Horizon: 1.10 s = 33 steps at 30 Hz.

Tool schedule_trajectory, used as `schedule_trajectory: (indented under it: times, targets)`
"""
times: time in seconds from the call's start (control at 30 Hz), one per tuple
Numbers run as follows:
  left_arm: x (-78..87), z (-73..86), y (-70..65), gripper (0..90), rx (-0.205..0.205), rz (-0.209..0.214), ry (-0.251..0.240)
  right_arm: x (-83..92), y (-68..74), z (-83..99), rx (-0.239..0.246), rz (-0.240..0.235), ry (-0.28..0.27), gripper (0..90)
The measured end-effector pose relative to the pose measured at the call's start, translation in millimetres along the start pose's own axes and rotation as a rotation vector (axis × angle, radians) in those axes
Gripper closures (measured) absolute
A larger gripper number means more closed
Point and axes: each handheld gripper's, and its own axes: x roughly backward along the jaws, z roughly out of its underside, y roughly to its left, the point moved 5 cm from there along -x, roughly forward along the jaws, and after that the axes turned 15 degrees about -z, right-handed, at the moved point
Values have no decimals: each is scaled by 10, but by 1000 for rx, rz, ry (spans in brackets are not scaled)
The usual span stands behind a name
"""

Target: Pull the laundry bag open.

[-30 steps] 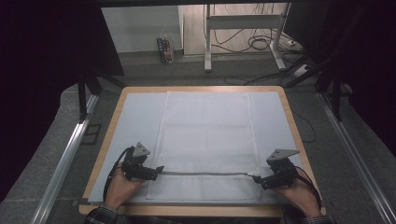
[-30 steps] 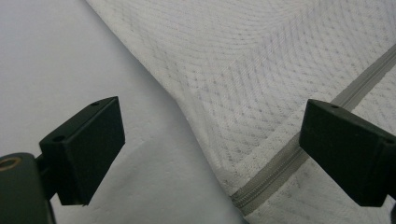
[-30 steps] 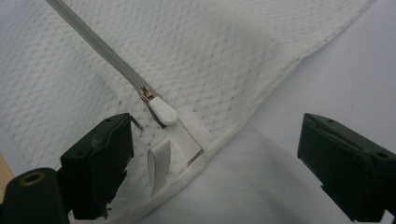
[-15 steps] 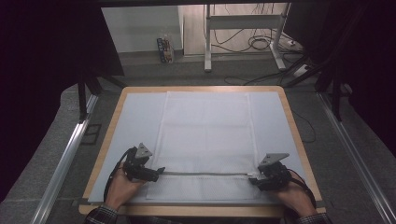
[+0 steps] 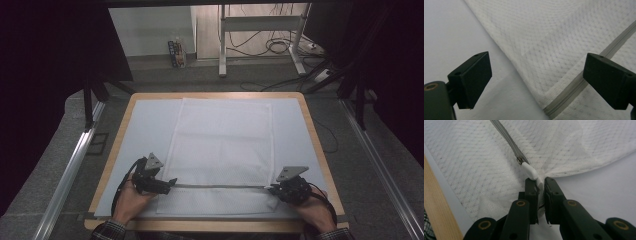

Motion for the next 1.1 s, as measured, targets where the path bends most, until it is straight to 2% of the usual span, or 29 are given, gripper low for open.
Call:
schedule_trajectory:
  times: [0.13, 0.17, 0.2, 0.3, 0.37, 0.53, 0.57, 0.6, 0.77, 0.87, 0.97, 1.03, 1.07, 1.1]
  targets:
    - [13, -50, -41, 84, 16, 31, -12, 38, 20, -45, 9, 1, -26, 815]
    - [27, -98, -74, 60, 24, 55, -28, 41, 23, -58, -5, -11, -33, 814]
    - [27, -98, -74, 54, 24, 55, -28, 41, 23, -58, -5, -11, -33, 814]
    - [62, -203, -164, 52, 45, 121, -69, 70, 21, -87, -15, -19, -50, 812]
    - [44, -267, -276, 63, 33, 162, -68, 79, 24, -94, -19, -18, -50, 812]
    - [-32, -397, -548, 62, -35, 203, -68, 74, 31, -108, -19, -16, -51, 811]
    - [-57, -454, -648, 58, -56, 216, -72, 76, 34, -113, -18, -17, -52, 810]
    - [-57, -454, -648, 58, -56, 216, -72, 76, 34, -113, -18, -17, -52, 810]
    - [-132, -604, -906, 53, -95, 283, -79, 90, 42, -130, -12, -8, -56, 808]
    - [-162, -714, -1036, 52, -100, 312, -95, 90, 44, -133, -5, -6, -54, 808]
    - [-184, -840, -1178, 50, -110, 343, -114, 93, 40, -141, -24, -14, -65, 808]
    - [-202, -957, -1314, 49, -146, 363, -130, 96, 32, -143, -38, -18, -73, 807]
    - [-202, -957, -1314, 48, -146, 363, -130, 96, 32, -143, -38, -18, -73, 807]
    - [-223, -1018, -1395, 47, -164, 368, -137, 107, 27, -148, -51, -26, -86, 807]
